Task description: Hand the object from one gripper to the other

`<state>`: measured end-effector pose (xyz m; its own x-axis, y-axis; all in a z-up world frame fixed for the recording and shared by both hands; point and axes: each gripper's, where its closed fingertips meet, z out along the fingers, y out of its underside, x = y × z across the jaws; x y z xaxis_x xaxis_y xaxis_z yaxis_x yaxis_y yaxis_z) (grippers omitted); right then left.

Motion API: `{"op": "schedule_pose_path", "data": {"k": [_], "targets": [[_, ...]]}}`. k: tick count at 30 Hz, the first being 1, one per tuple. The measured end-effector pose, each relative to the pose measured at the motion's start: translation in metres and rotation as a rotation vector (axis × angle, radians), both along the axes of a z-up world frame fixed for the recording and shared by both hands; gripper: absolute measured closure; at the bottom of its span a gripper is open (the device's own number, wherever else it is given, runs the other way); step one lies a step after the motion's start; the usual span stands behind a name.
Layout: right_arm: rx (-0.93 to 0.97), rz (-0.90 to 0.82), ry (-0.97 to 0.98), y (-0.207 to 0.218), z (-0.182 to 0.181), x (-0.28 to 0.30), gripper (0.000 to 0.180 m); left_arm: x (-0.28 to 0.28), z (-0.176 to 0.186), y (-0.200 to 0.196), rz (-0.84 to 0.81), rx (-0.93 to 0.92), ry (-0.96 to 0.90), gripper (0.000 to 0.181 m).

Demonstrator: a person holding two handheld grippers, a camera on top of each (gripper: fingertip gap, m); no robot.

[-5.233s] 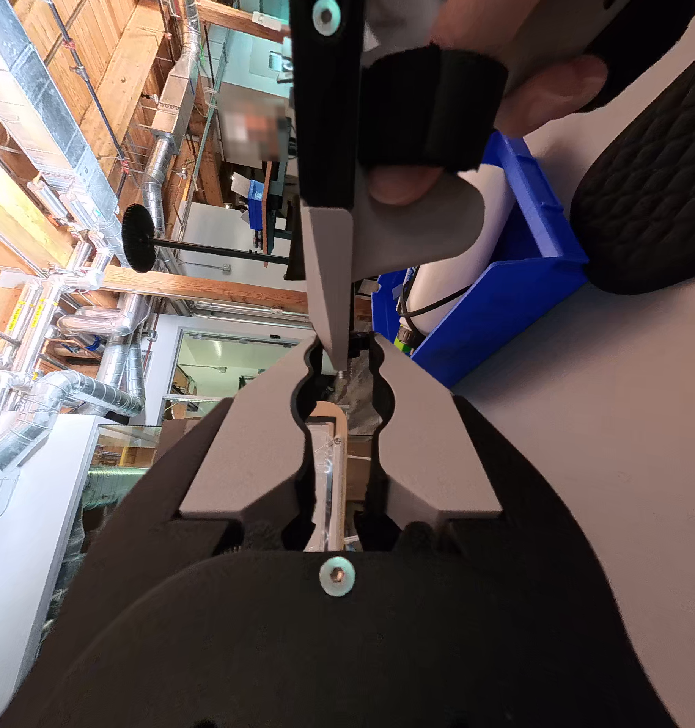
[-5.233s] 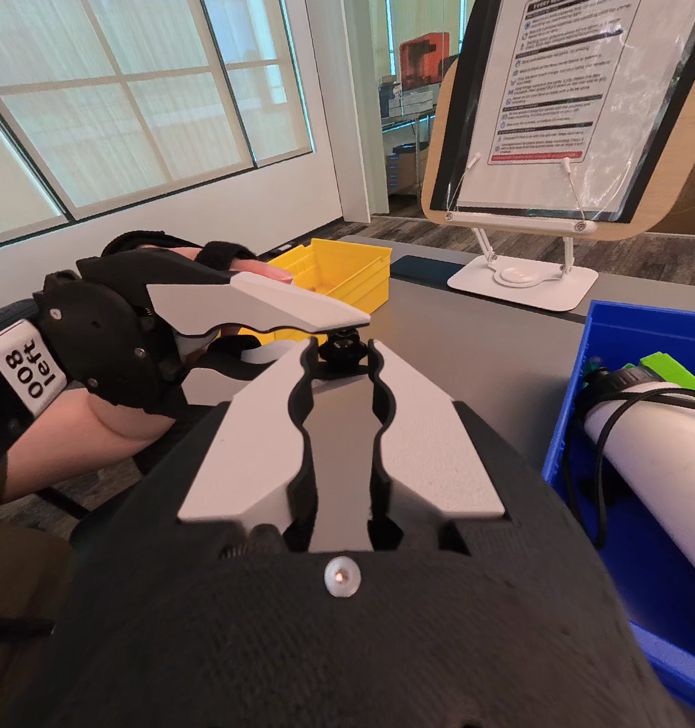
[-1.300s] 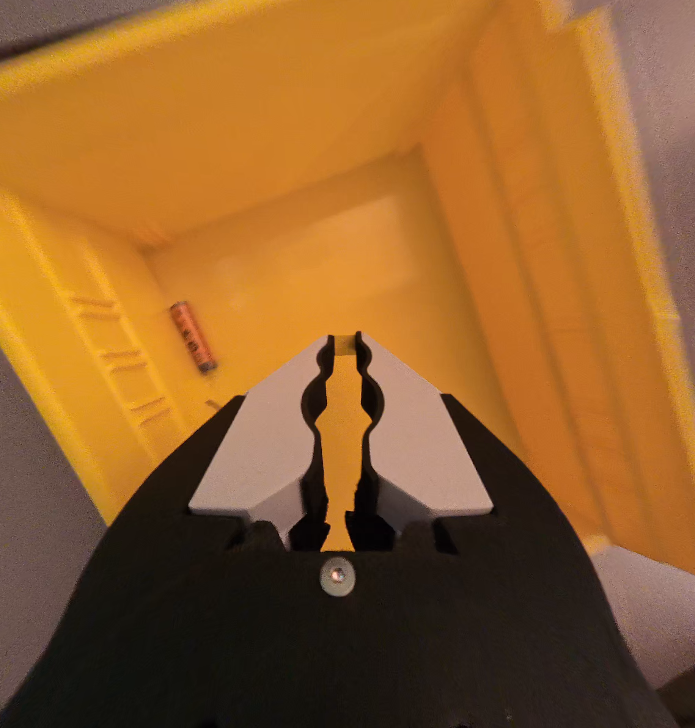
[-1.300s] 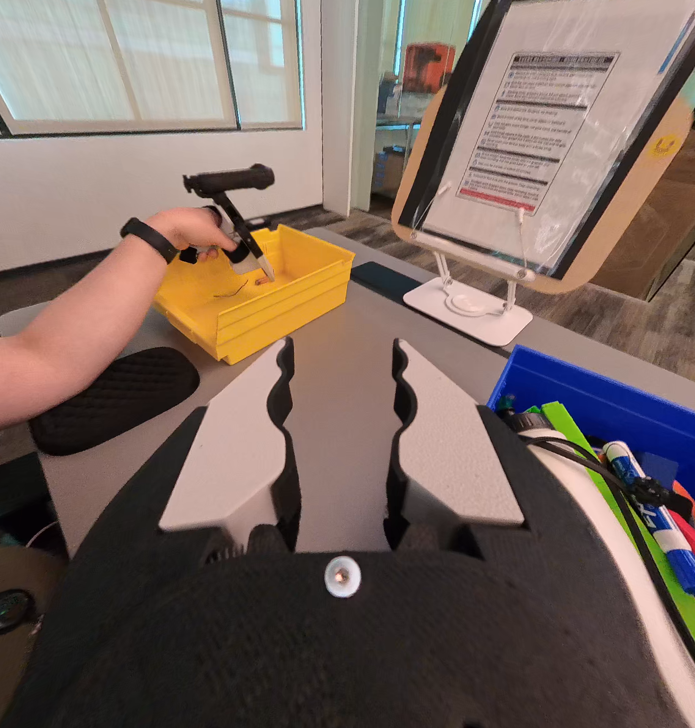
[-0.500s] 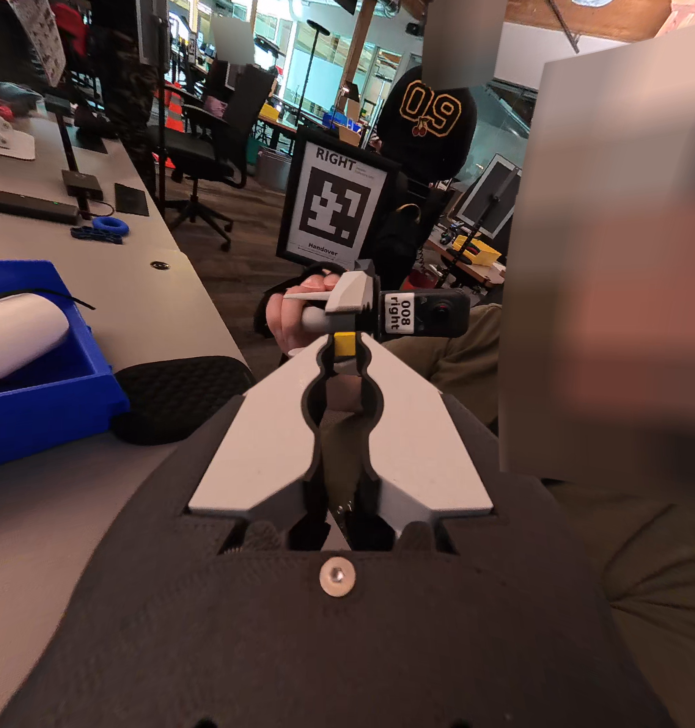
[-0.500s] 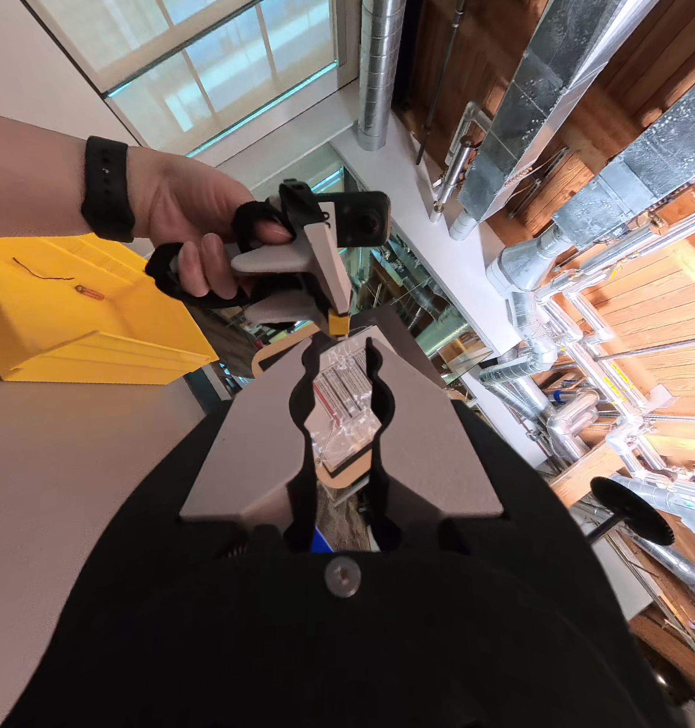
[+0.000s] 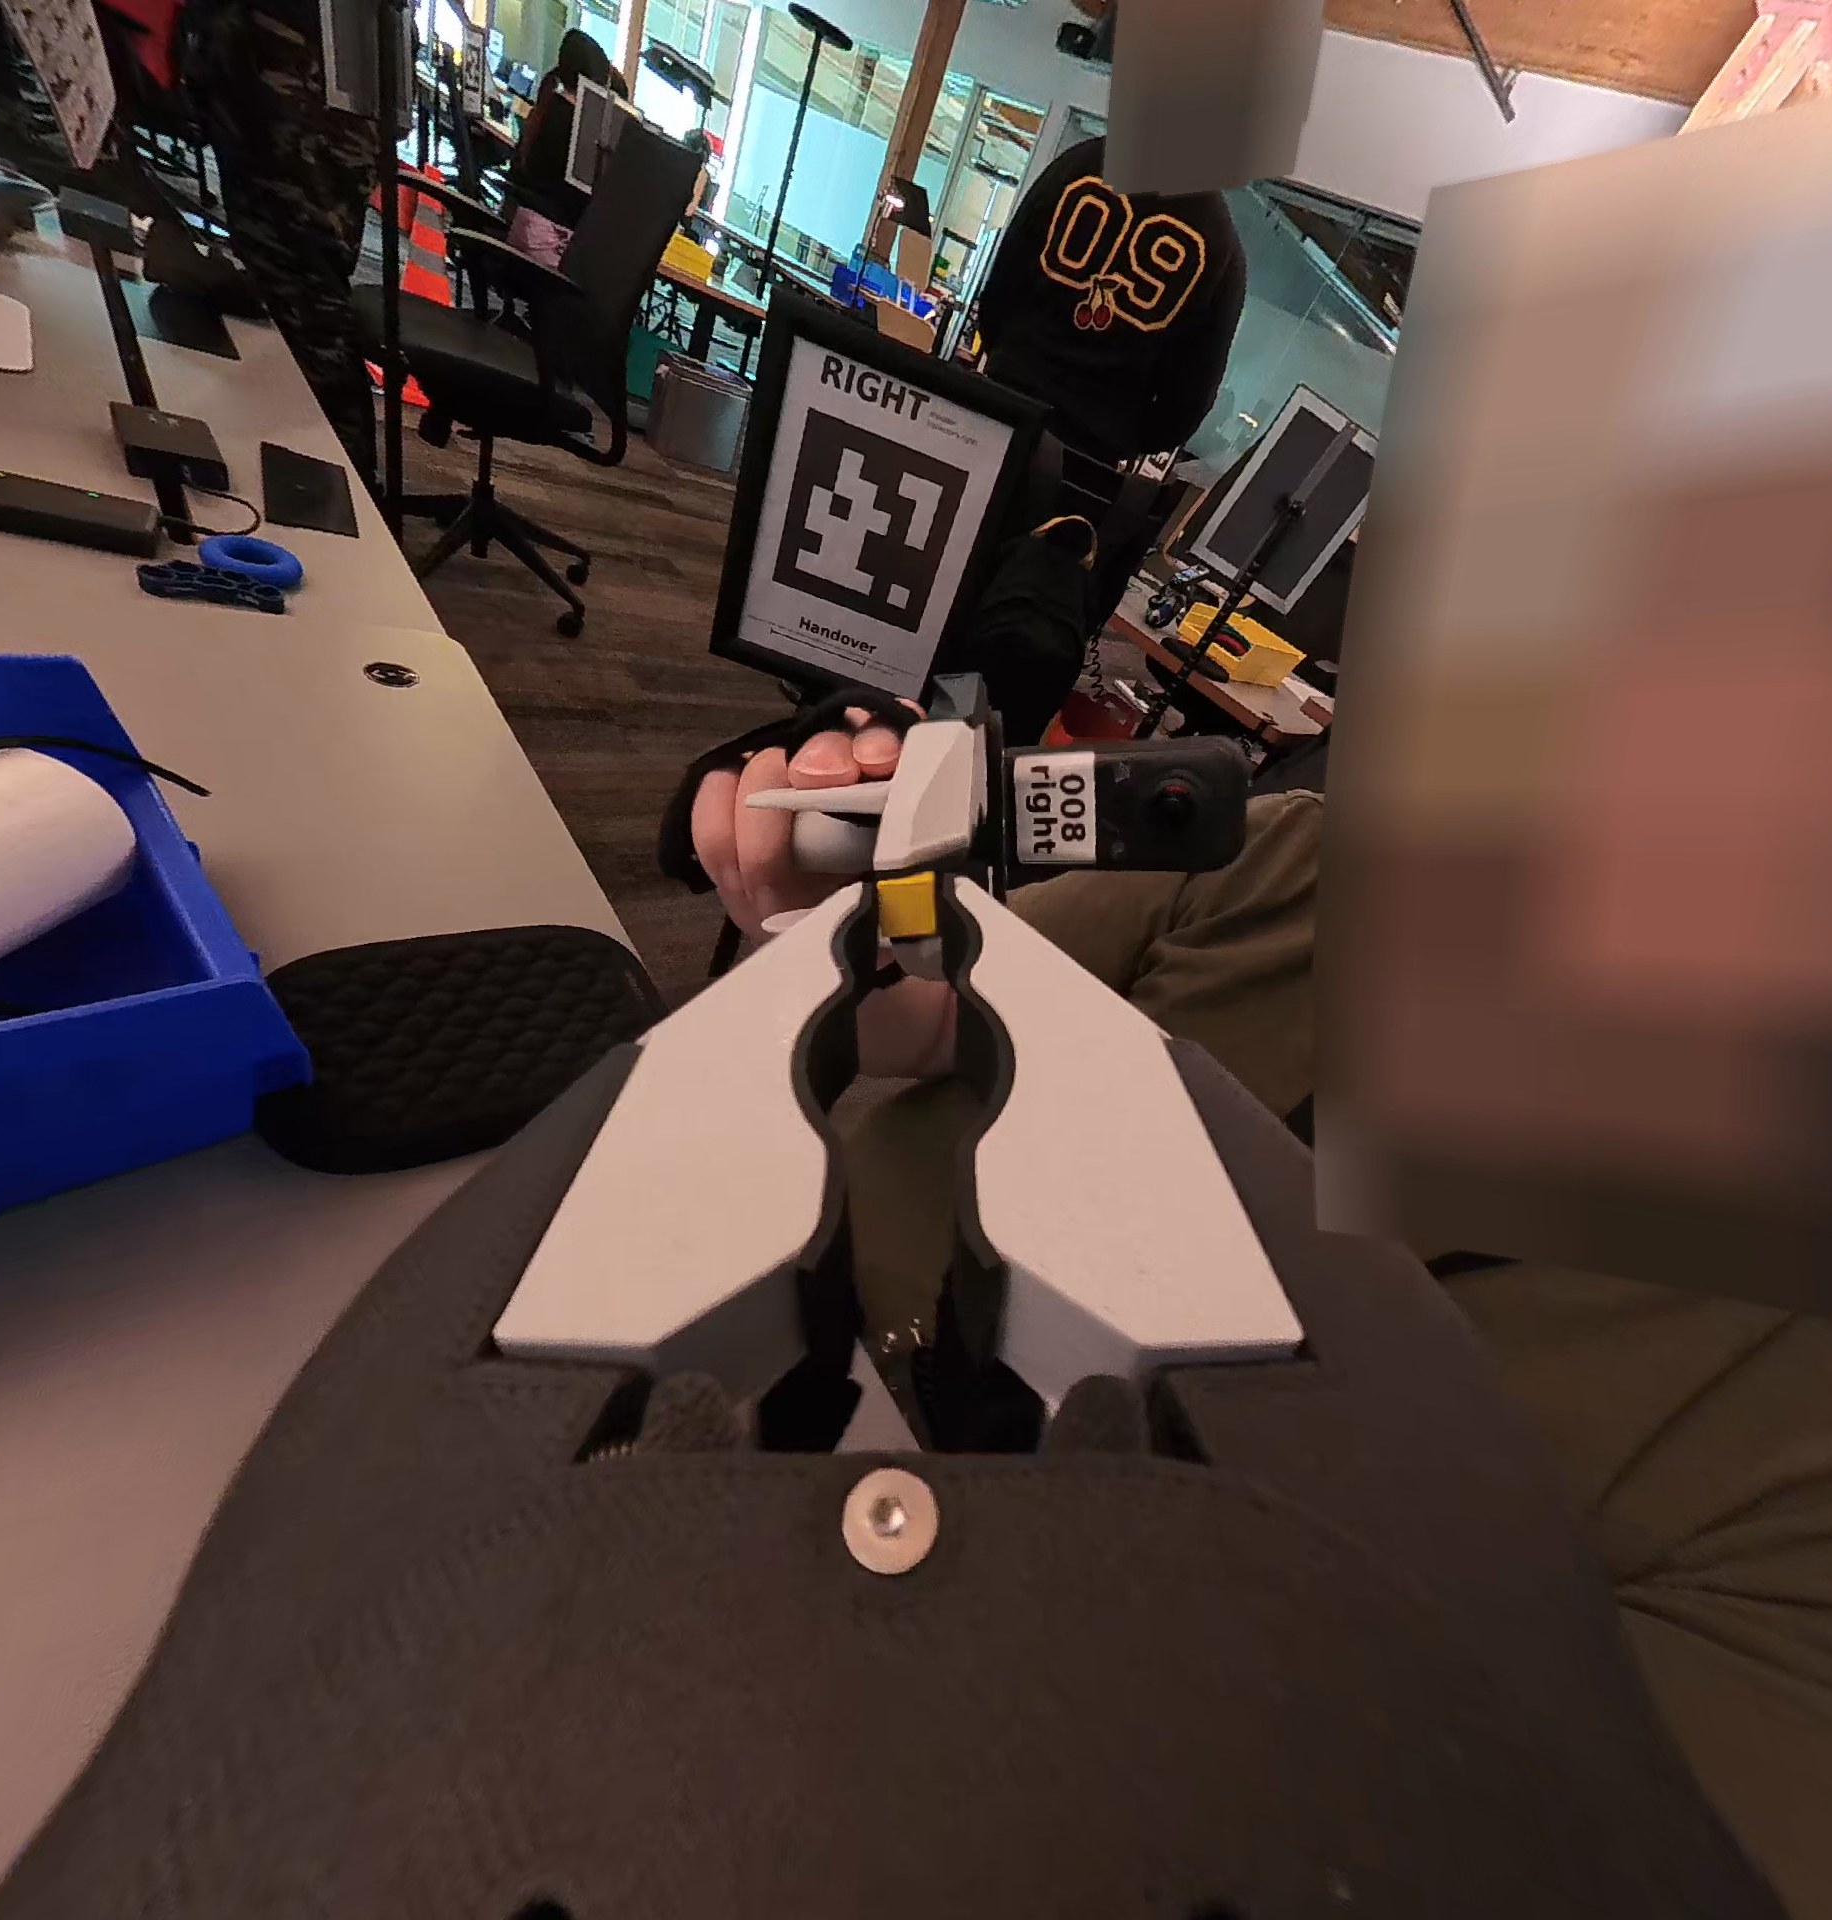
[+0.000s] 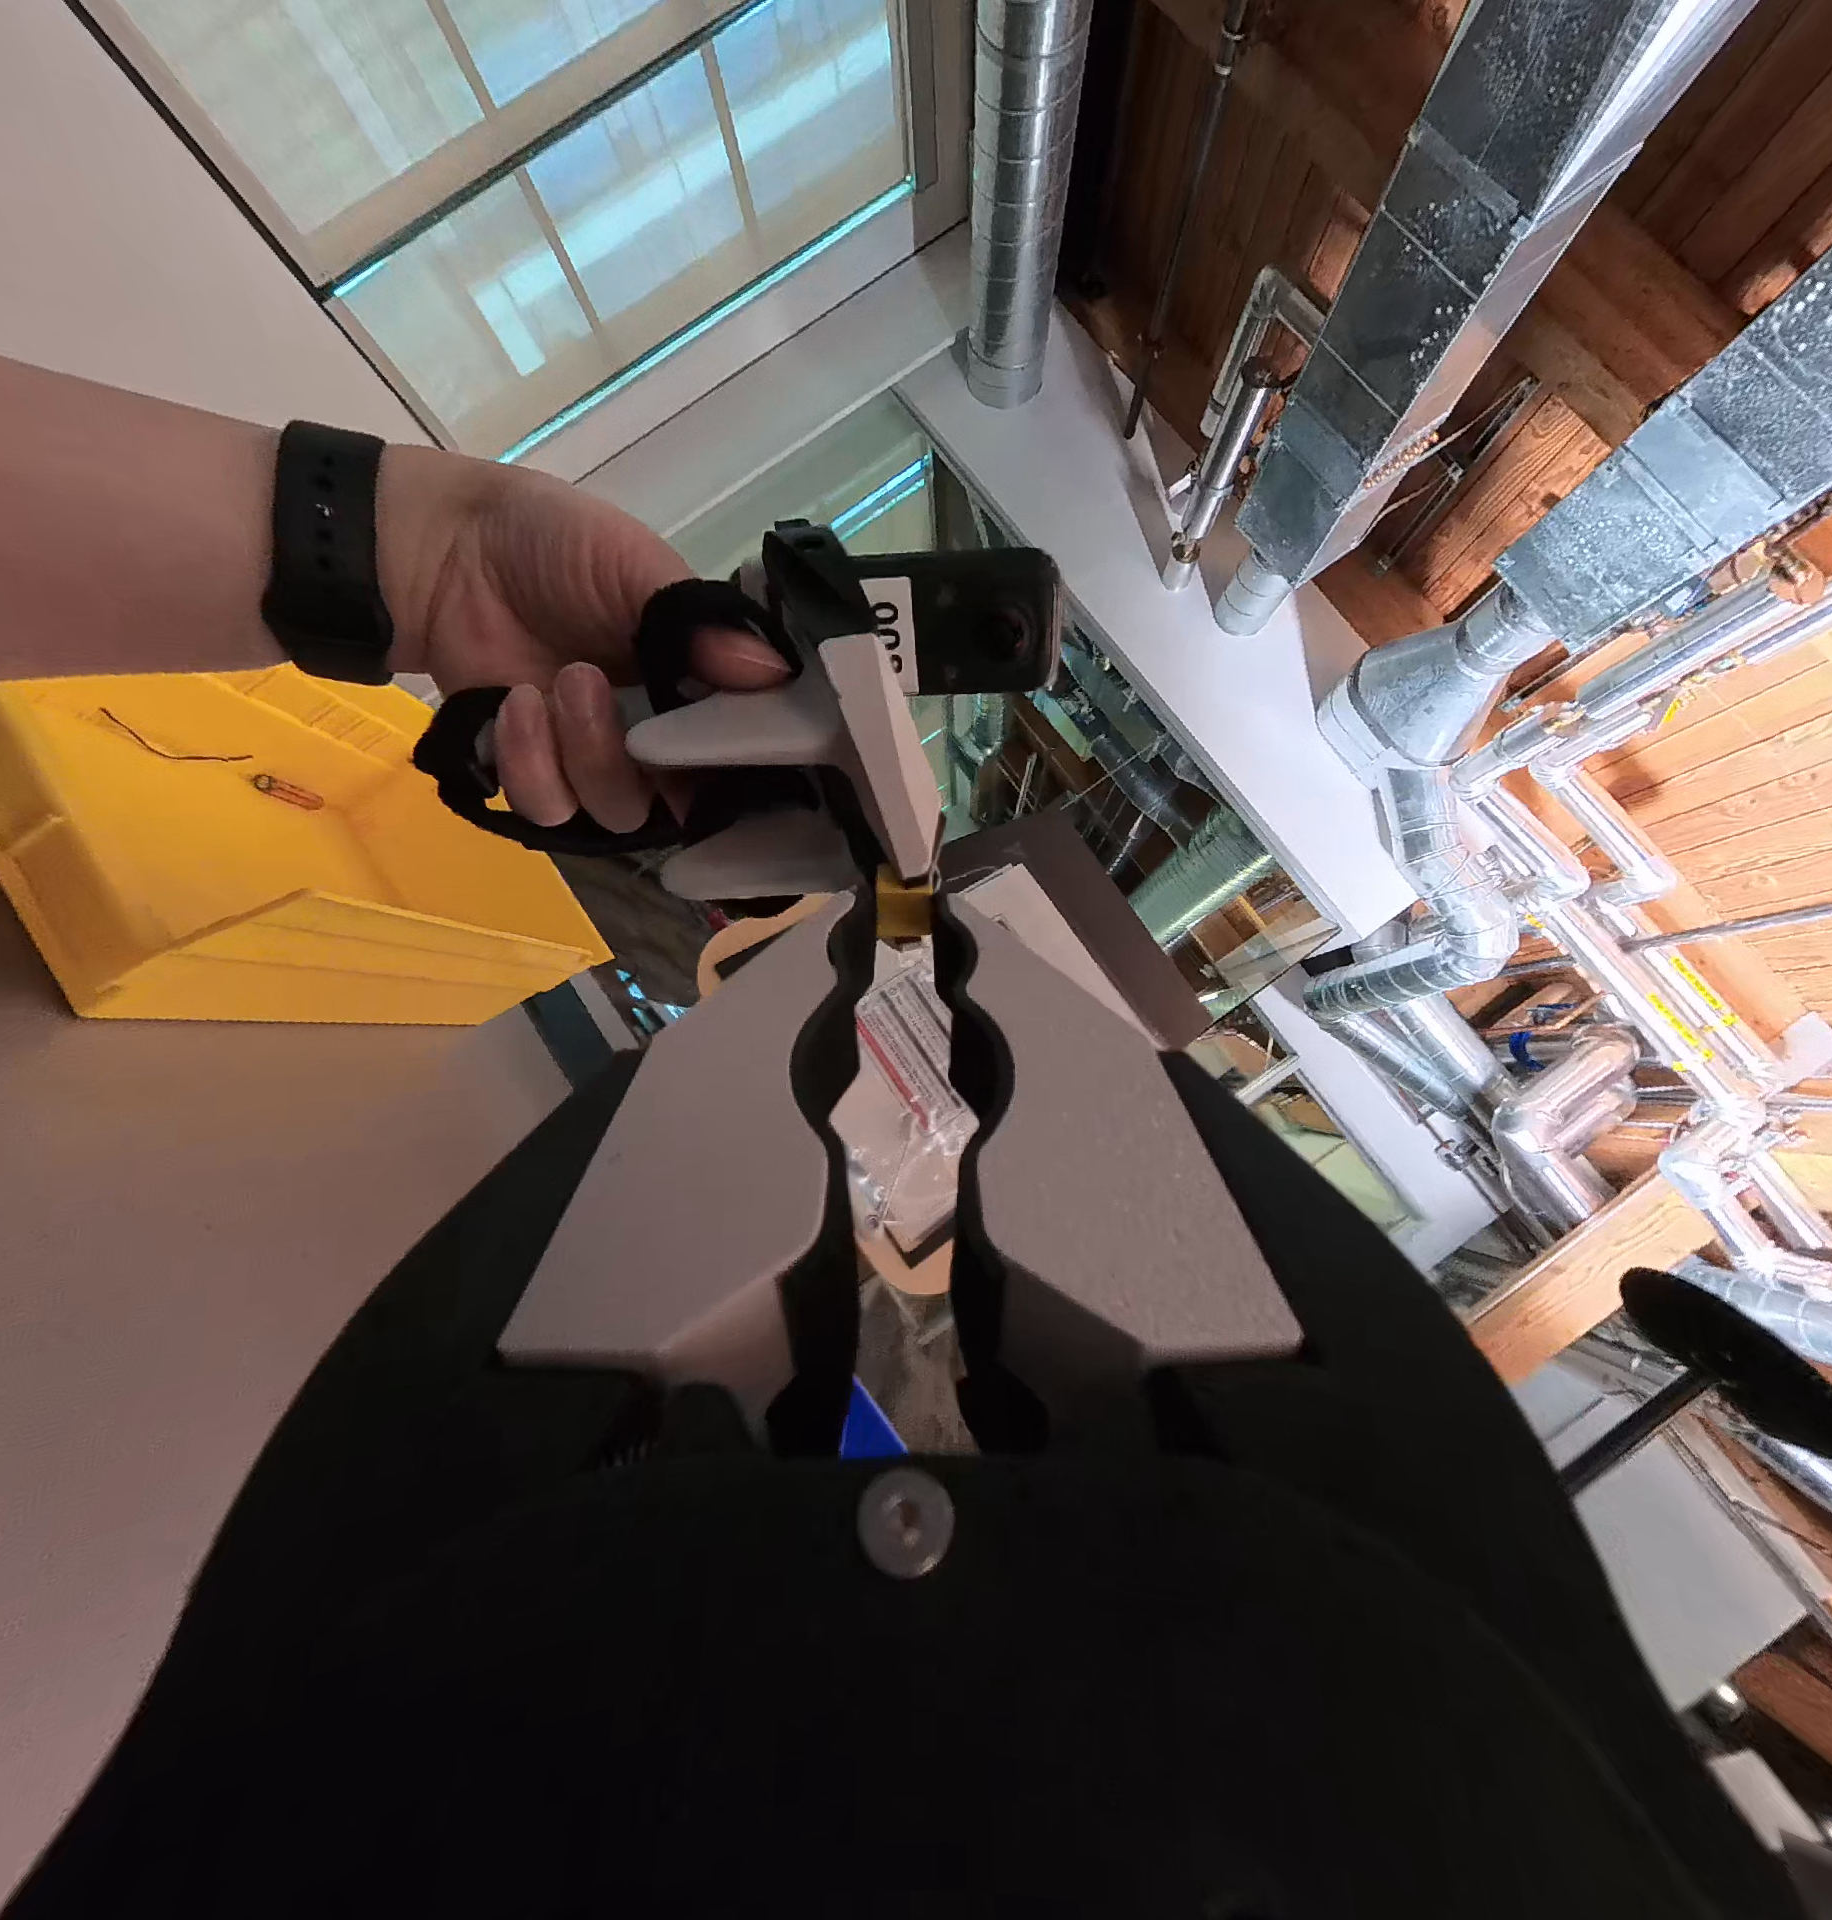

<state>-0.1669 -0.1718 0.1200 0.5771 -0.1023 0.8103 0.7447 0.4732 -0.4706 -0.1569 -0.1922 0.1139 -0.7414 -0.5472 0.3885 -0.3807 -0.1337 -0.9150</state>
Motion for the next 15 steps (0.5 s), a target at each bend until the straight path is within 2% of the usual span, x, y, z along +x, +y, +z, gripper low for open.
{"op": "schedule_pose_path", "data": {"k": [1, 4, 7, 11, 15], "targets": [[-0.008, 0.001, 0.023, 0.000, 0.000, 0.003, 0.171, 0.002, 0.001, 0.001, 0.010, 0.003, -0.007, 0.159], [-0.057, 0.053, 0.171, -0.001, 0.004, 0.020, 0.171, 0.006, 0.008, 0.006, 0.060, 0.017, -0.070, 0.138], [-0.218, 0.241, 0.491, -0.001, 0.008, 0.043, 0.171, 0.019, 0.016, 0.022, 0.220, 0.169, -0.252, 0.128], [-0.517, 0.745, 1.038, -0.010, 0.015, 0.070, 0.172, 0.041, 0.017, 0.047, 0.530, 0.599, -0.525, 0.120], [-0.782, 1.204, 1.371, -0.017, 0.013, 0.087, 0.172, 0.051, 0.008, 0.024, 0.565, 0.903, -0.727, 0.132]]}}
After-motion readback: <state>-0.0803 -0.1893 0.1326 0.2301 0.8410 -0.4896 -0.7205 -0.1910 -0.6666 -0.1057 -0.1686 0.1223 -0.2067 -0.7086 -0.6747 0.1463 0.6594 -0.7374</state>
